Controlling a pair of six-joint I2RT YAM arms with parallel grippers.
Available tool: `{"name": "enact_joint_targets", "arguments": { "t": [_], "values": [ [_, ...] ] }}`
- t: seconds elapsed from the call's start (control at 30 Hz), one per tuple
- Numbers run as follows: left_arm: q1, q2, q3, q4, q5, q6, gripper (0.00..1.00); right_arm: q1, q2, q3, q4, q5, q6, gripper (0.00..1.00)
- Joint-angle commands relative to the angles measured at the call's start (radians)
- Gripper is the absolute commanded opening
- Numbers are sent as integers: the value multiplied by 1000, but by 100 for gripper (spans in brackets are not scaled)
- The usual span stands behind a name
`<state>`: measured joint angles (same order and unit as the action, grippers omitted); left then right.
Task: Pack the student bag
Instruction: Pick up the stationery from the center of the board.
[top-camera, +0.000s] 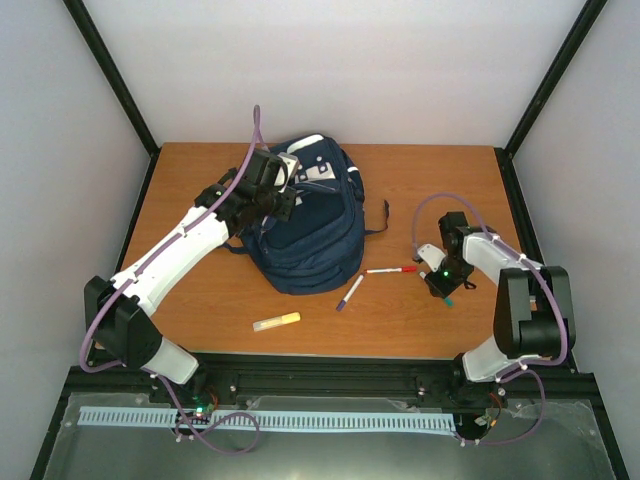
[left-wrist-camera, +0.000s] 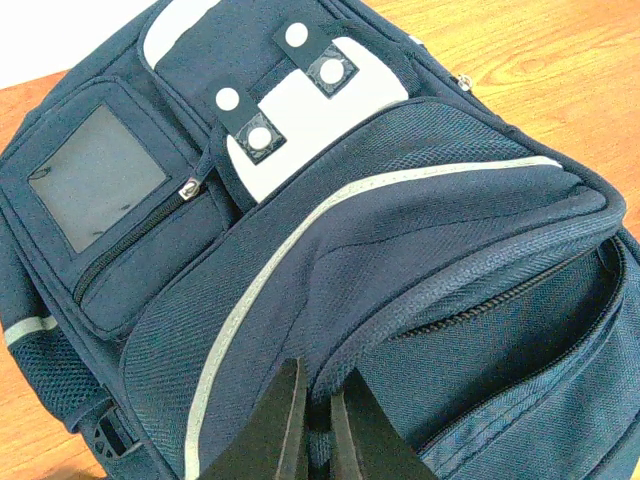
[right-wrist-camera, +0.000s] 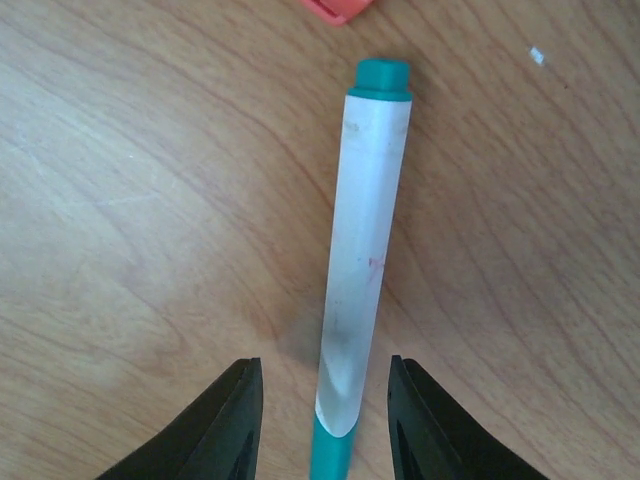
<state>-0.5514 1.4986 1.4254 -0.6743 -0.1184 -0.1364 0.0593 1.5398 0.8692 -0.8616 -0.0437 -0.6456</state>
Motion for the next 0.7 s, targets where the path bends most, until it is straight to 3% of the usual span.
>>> {"name": "enact_joint_targets", "arguments": {
  "t": [0.0, 0.3, 0.5, 0.67],
  "values": [
    [11, -50, 40, 41, 1, -38, 1, -5, 29, 6, 22, 22, -6, 34],
    [11, -48, 40, 40, 1, -35, 1, -4, 108, 39, 29, 19, 19, 23],
    [11, -48, 42, 39, 11, -35, 1, -4, 122, 43, 24, -6, 25, 7],
    [11, -46, 42, 38, 17, -35, 1, -4, 87, 53, -6, -37, 28, 3]
  ]
}}
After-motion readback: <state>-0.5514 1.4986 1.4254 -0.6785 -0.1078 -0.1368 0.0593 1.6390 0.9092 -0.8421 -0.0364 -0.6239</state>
